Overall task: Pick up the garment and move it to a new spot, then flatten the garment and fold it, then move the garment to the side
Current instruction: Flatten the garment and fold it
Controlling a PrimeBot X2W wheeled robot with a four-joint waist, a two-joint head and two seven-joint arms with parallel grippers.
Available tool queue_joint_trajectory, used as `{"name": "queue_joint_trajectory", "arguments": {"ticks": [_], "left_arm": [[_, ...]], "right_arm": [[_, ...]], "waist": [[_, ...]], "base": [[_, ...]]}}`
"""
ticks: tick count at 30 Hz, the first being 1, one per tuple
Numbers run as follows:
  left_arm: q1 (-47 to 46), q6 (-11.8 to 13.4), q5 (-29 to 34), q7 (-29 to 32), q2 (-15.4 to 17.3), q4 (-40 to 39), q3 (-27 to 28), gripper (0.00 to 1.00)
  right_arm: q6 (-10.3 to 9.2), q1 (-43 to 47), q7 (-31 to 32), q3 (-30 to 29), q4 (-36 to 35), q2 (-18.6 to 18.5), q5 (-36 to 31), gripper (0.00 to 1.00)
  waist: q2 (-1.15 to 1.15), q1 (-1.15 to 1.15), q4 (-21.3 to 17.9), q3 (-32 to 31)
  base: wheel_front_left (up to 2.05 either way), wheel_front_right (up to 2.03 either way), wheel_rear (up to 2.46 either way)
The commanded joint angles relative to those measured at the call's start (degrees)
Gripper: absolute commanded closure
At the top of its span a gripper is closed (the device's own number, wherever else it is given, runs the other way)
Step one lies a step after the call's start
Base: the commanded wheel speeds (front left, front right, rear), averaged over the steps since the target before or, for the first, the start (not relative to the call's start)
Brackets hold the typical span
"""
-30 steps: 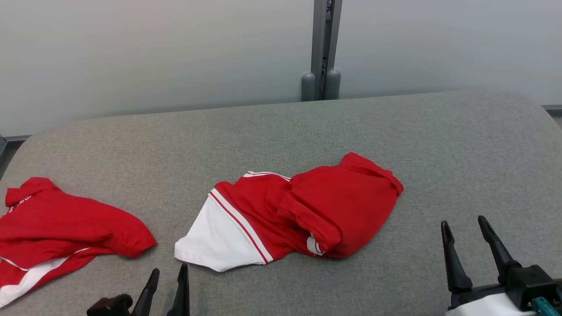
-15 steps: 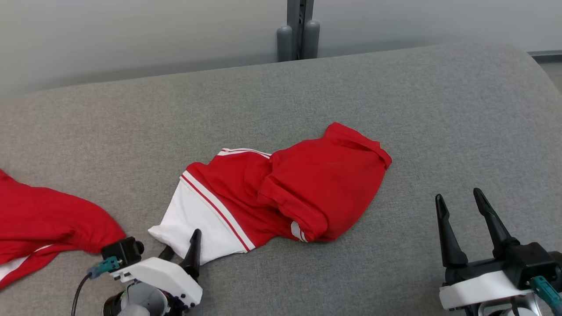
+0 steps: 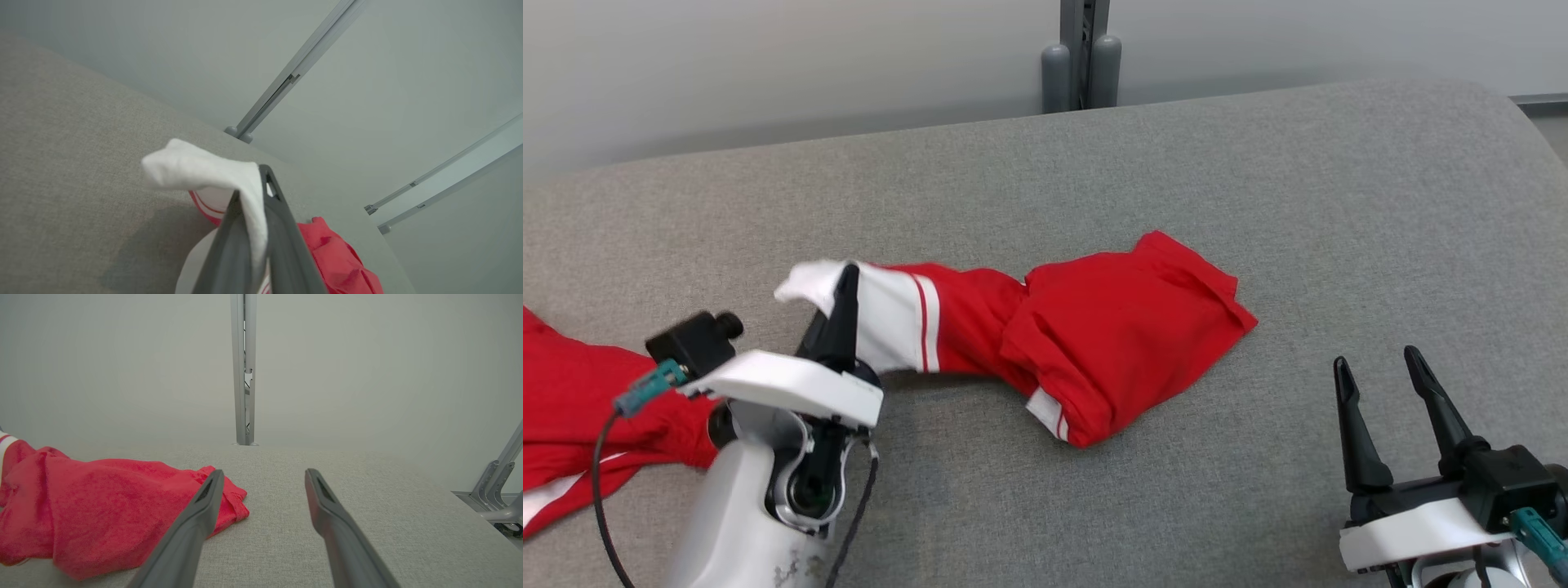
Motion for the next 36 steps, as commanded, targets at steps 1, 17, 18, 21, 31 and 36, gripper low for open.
{"name": "queue_joint_trajectory", "arguments": {"ticks": [1,17,18,21,31,36], "left_arm": [[-2.23,0.18,-0.19,0.37,0.85,-2.43,0.48,1.0],[-22.08,0.52,4.05,9.47,2.91,-10.77,-7.1,1.0],[-22.42,0.06,3.95,9.75,2.29,-10.1,-8.75,1.0],[-22.6,-1.1,2.49,9.66,0.83,-7.45,-13.76,1.0],[-23.24,0.73,-5.68,2.81,0.23,1.07,-39.7,1.0],[-26.72,2.24,-7.19,-1.72,0.11,4.42,-48.82,1.0]], "right_arm": [[0.01,-0.18,-0.3,0.09,0.17,-0.19,0.48,0.0],[0.01,-1.43,-0.3,3.77,1.73,-0.2,2.11,0.0],[0.01,-1.49,-0.3,4.0,1.85,-0.2,2.16,0.0],[0.01,-2.0,-0.3,5.07,1.92,-0.18,2.76,0.0],[0.01,-6.01,-0.3,8.84,1.12,-0.15,7.23,0.0],[0.01,-7.37,-0.3,9.76,0.86,-0.15,10.44,0.0]], "waist": [[0.0,0.0,0.41,-0.85],[0.0,0.0,-4.39,-2.49],[0.0,0.0,-5.17,-2.39],[0.0,0.0,-7.81,-1.48],[0.0,0.0,-19.18,7.36],[0.0,0.0,-23.19,11.77]], "base": [[0.0,0.0,0.0],[0.0,0.0,0.0],[0.0,0.0,0.0],[0.0,0.0,0.0],[0.0,0.0,0.0],[0.0,0.0,0.0]]}}
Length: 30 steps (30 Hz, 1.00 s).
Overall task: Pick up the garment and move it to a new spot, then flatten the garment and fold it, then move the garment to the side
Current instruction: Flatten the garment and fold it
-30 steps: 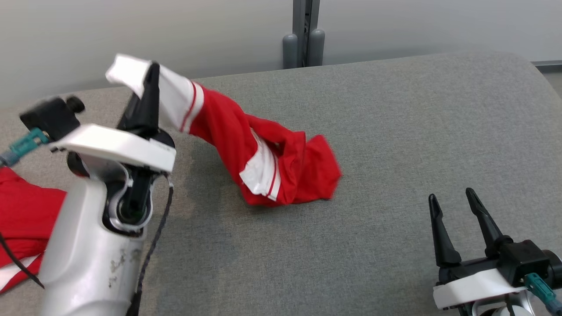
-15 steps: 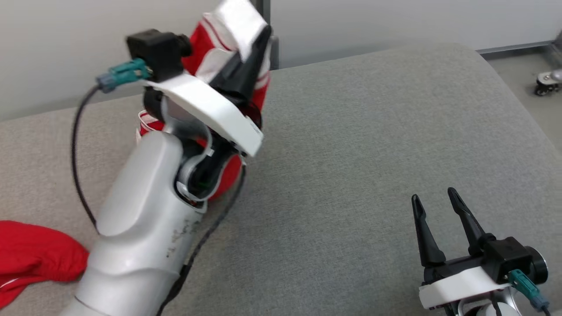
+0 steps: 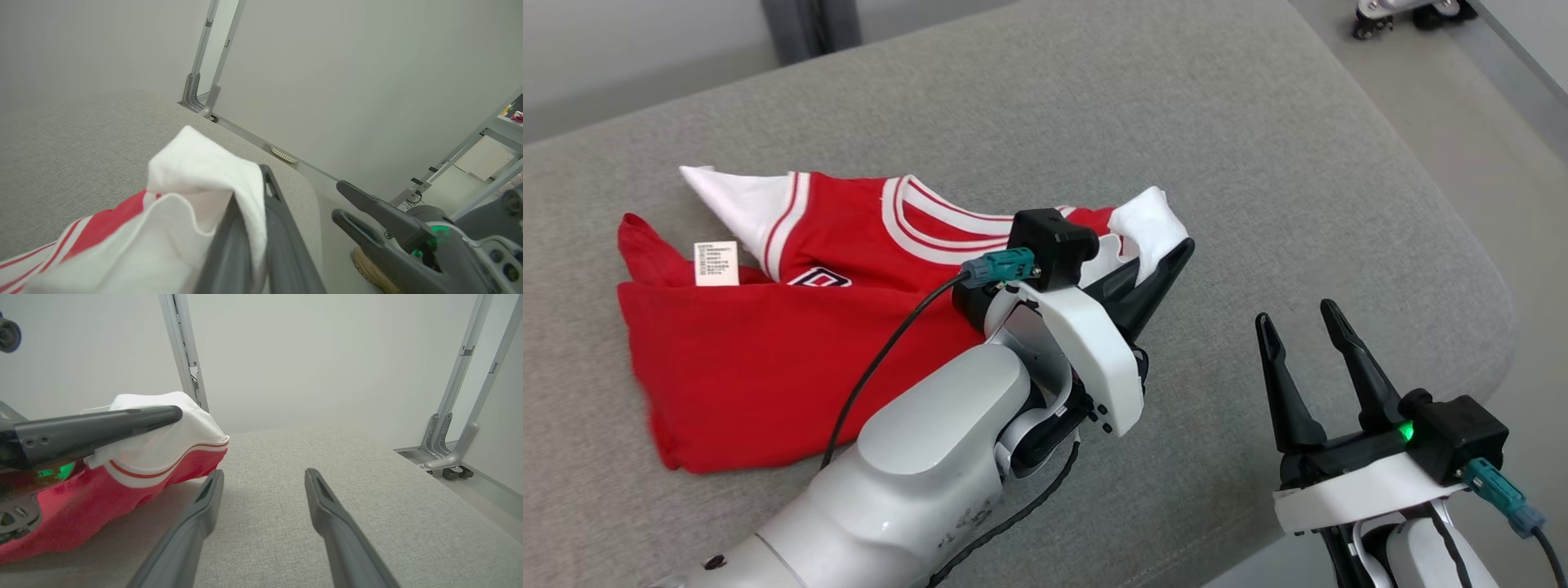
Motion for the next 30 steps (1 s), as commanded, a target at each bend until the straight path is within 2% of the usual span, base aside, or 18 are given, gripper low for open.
{"name": "queue_joint_trajectory", "arguments": {"ticks": [1,2,3,4,5,11,16,17,21,24,28,30], "left_arm": [[-2.37,0.78,-0.7,-2.21,0.41,0.54,-1.91,1.0],[-2.98,1.2,-0.96,-3.76,0.41,1.01,-3.21,1.0],[-3.12,1.69,-1.52,-4.93,0.37,1.55,-4.48,0.63],[-3.19,2.1,-2.12,-5.55,0.33,2.15,-5.69,0.05],[-3.21,2.5,-3.06,-5.47,0.32,2.78,-6.83,0.0],[-4.22,4.23,-5.84,-2.41,0.28,2.17,-13.2,0.0],[-3.85,6.06,-6.31,-1.34,0.48,-0.88,-14.04,0.0],[-3.23,7.29,-6.97,-1.85,1.41,-1.84,-12.93,0.0],[-0.73,12.34,-8.16,-3.64,8.16,-7.0,-8.91,0.0],[0.54,15.24,-9.58,-2.46,13.98,-10.06,-6.26,0.0],[0.72,17.13,-11.55,3.45,21.57,-11.15,-5.71,0.0],[0.25,17.88,-12.16,5.18,24.16,-11.84,-4.85,0.0]], "right_arm": [[0.01,-0.78,-0.3,-0.05,-0.09,-0.14,0.96,0.0],[0.01,-0.84,-0.3,0.0,0.04,-0.14,1.4,0.0],[0.01,-0.91,-0.3,0.06,0.14,-0.15,1.77,0.0],[0.01,-1.07,-0.3,0.21,0.22,-0.15,2.13,0.0],[0.01,-1.25,-0.3,0.02,0.26,-0.16,2.34,0.0],[0.01,0.29,-0.3,-3.75,0.75,-0.19,1.73,0.0],[0.01,1.4,-0.3,-5.56,0.66,-0.24,0.38,0.0],[0.01,1.62,-0.3,-6.01,0.51,-0.22,-0.05,0.0],[0.01,2.19,-0.3,-6.99,-0.17,-0.22,-1.27,0.0],[0.01,2.5,-0.3,-7.24,-0.46,-0.22,-2.14,0.0],[0.01,2.41,-0.3,-7.26,-0.56,-0.21,-2.69,0.0],[0.01,2.24,-0.3,-7.31,-0.62,-0.23,-2.83,0.0]], "waist": [[0.0,0.0,-4.59,4.96],[0.0,0.0,-4.89,5.33],[0.0,0.0,-5.16,5.62],[0.0,0.0,-5.43,5.98],[0.0,0.0,-5.48,6.16],[0.0,0.0,-2.09,4.15],[0.0,0.0,1.19,1.35],[0.0,0.0,1.98,0.65],[0.0,0.0,4.79,-0.67],[0.0,0.0,6.81,-0.78],[0.0,0.0,8.67,-0.2],[0.0,0.0,9.27,0.1]], "base": [[0.0,0.0,0.0],[0.0,0.0,0.0],[0.0,0.0,0.0],[0.0,0.0,0.0],[0.0,0.0,0.0],[0.0,0.0,0.0],[0.0,0.0,0.0],[0.0,0.0,0.0],[0.0,0.0,0.0],[0.0,0.0,0.0],[0.0,0.0,0.0],[0.0,0.0,0.0]]}}
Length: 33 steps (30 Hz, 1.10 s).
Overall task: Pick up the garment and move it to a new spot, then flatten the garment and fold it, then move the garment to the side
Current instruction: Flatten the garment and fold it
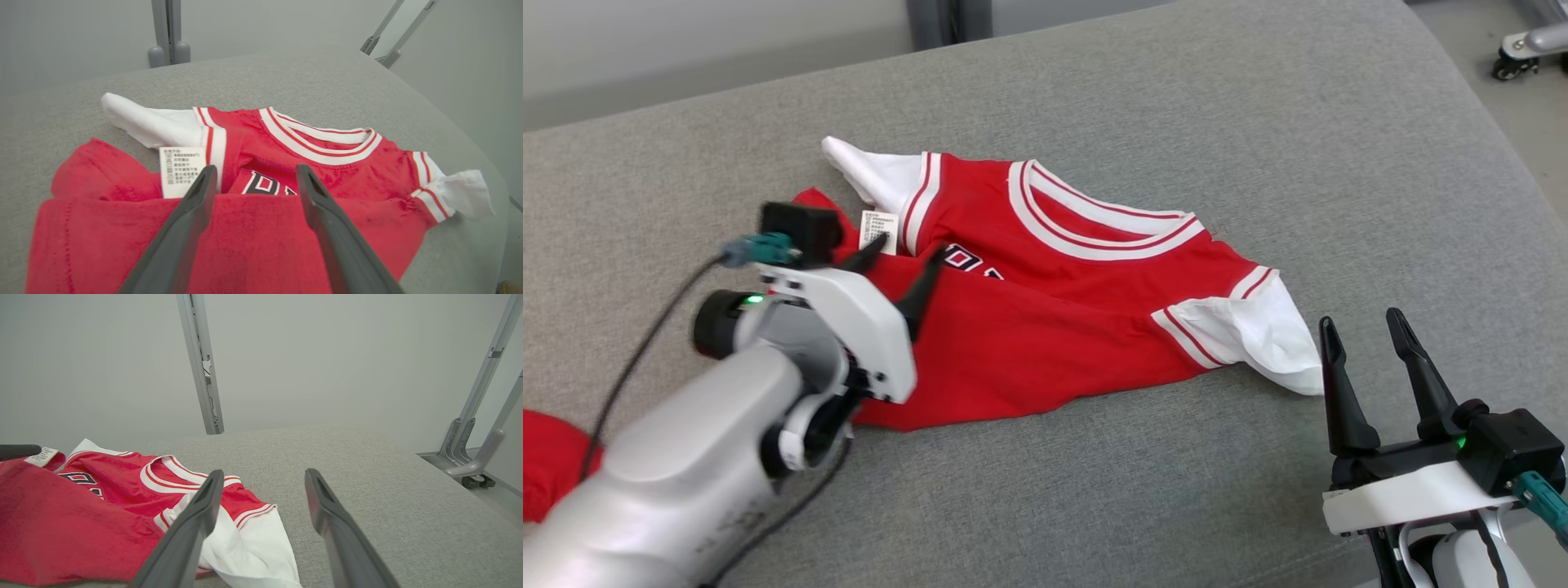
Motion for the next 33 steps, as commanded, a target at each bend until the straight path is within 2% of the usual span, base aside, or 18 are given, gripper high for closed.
{"name": "queue_joint_trajectory", "arguments": {"ticks": [1,5,9,14,15,18,19,20,21,28,33], "left_arm": [[-0.36,0.62,-0.41,0.54,0.9,-0.36,0.57,0.0],[-0.38,1.72,-2.22,3.16,5.7,-0.53,2.24,0.0],[-0.59,1.62,-3.72,5.89,8.54,-0.22,2.89,0.0],[-1.14,-0.17,-5.87,9.83,10.3,0.66,2.98,0.0],[-0.67,-1.26,-8.0,10.88,9.24,0.99,3.73,0.0],[-0.47,-2.04,-8.8,11.86,9.32,2.01,3.62,0.0],[-0.08,-2.36,-9.2,12.04,8.99,2.13,3.53,0.52],[0.21,-2.65,-9.58,12.02,8.68,2.27,3.65,0.67],[0.44,-3.01,-9.67,11.81,8.58,2.41,3.67,1.0],[2.47,-5.14,-7.42,6.92,7.55,0.86,3.06,1.0],[5.48,-5.56,-5.99,3.63,7.29,-3.11,1.98,1.0]], "right_arm": [[0.01,-0.09,-0.3,-0.18,-0.18,-0.33,-0.08,0.0],[0.01,-0.3,-0.3,0.05,-0.11,-0.32,-0.14,0.0],[0.01,-0.42,-0.3,0.37,0.16,-0.32,-0.26,0.0],[0.01,-0.57,-0.3,0.74,0.48,-0.31,-0.63,0.0],[0.01,-0.69,-0.3,0.87,0.55,-0.31,-0.81,0.0],[0.01,-0.58,-0.3,0.82,0.66,-0.3,-1.13,0.0],[0.01,-0.49,-0.3,0.76,0.62,-0.29,-1.18,0.0],[0.01,-0.34,-0.3,0.67,0.63,-0.3,-1.22,0.0],[0.01,-0.18,-0.3,0.59,0.64,-0.3,-1.27,0.0],[0.01,1.43,-0.3,-0.63,0.89,-0.3,-2.18,0.0],[0.01,2.51,-0.3,-1.12,0.96,-0.31,-2.73,0.0]], "waist": [[0.0,0.0,0.56,0.31],[0.0,0.0,1.09,0.65],[0.0,0.0,1.21,0.91],[0.0,0.0,1.0,0.96],[0.0,0.0,0.82,0.9],[0.0,0.0,0.56,0.68],[0.0,0.0,0.51,0.59],[0.0,0.0,0.49,0.49],[0.0,0.0,0.51,0.37],[0.0,0.0,2.26,-1.69],[0.0,0.0,4.21,-3.56]], "base": [[0.0,0.0,0.0],[0.0,0.0,0.0],[0.0,0.0,0.0],[0.0,0.0,0.0],[0.0,0.0,0.0],[0.0,0.0,0.0],[0.0,0.0,0.0],[0.0,0.0,0.0],[0.0,0.0,0.0],[0.0,0.0,0.0],[0.0,0.0,0.0]]}}
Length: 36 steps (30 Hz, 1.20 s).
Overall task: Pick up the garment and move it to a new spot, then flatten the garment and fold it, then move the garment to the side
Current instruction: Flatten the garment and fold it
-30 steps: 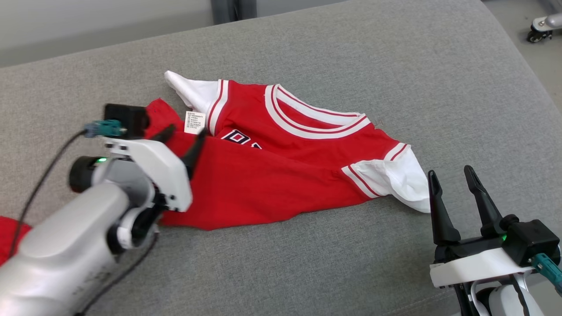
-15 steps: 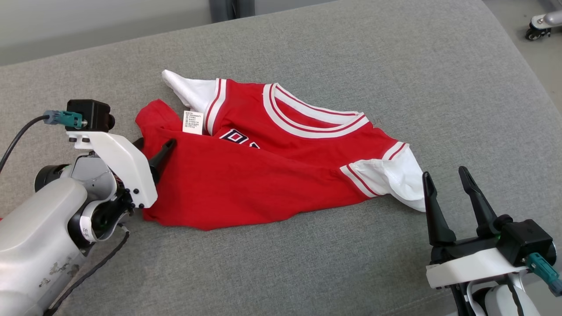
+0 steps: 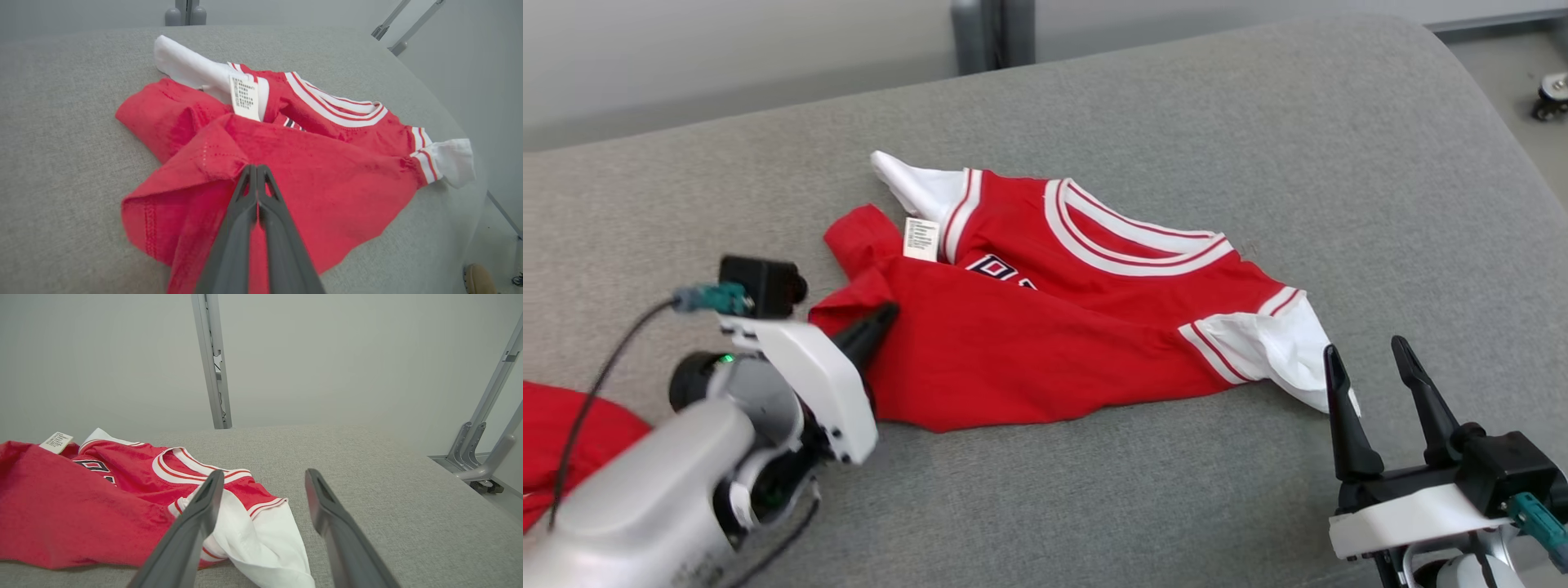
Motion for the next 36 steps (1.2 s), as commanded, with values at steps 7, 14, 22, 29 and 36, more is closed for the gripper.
{"name": "queue_joint_trajectory", "arguments": {"ticks": [7,14,22,29,36], "left_arm": [[8.93,1.65,1.33,-6.41,0.62,-7.11,-1.54,1.0],[20.08,3.61,-0.99,-10.05,-0.67,-9.45,-4.25,1.0],[27.91,3.51,-1.81,-12.7,-1.01,-4.73,-6.72,1.0],[29.65,2.16,-2.38,-15.91,-3.35,-0.82,-5.99,0.37],[33.41,4.4,-0.5,-20.39,-4.49,-2.88,1.05,0.0]], "right_arm": [[0.01,1.67,-0.3,-0.55,-0.01,-0.3,-1.41,0.0],[0.01,3.19,-0.3,-1.06,0.16,-0.29,-2.0,0.0],[0.01,5.97,-0.3,-1.54,0.48,-0.29,-2.2,0.0],[0.01,6.26,-0.3,-1.05,0.8,-0.3,-2.23,0.0],[0.01,7.64,-0.3,-1.83,0.19,-0.32,-2.72,0.0]], "waist": [[0.0,0.0,4.72,-3.63],[0.0,0.0,6.64,-5.89],[0.0,0.0,8.97,-8.08],[0.0,0.0,9.92,-9.05],[0.0,0.0,10.02,-10.84]], "base": [[0.0,0.0,0.0],[0.0,0.0,0.0],[0.0,0.0,0.0],[0.0,0.0,0.0],[0.0,0.0,0.0]]}}
